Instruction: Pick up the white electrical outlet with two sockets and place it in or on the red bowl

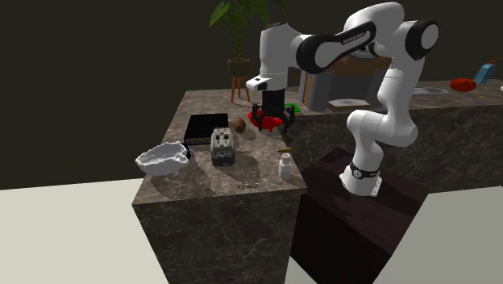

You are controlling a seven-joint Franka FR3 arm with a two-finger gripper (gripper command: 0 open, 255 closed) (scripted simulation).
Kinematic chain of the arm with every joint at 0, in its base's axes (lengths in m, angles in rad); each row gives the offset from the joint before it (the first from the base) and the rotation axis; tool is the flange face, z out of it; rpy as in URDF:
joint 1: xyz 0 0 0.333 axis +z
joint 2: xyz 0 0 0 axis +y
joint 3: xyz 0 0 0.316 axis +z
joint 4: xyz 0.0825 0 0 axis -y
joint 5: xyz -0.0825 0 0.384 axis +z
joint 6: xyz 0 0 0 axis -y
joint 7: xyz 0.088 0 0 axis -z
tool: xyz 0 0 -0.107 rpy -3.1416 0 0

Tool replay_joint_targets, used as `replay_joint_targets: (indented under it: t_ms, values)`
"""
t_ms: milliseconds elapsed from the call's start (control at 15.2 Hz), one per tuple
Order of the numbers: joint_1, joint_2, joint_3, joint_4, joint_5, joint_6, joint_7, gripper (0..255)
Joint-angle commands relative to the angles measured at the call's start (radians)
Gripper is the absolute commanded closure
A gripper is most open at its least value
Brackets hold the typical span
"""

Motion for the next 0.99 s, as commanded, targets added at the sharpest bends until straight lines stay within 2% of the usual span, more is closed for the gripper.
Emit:
replay_joint_targets:
  t_ms: [0, 198, 396, 594, 792, 924]
  values:
    - [0.018, 0.094, -0.048, 0.08, 0.022, 0.006, -0.124, 0]
    - [0.03, 0.235, -0.1, 0.195, 0.079, 0.013, -0.295, 0]
    - [0.016, 0.387, -0.128, 0.325, 0.155, 0.006, -0.465, 0]
    - [-0.027, 0.538, -0.127, 0.472, 0.232, -0.015, -0.619, 0]
    - [-0.091, 0.683, -0.101, 0.638, 0.296, -0.05, -0.749, 0]
    - [-0.103, 0.706, -0.092, 0.654, 0.305, -0.043, -0.768, 0]
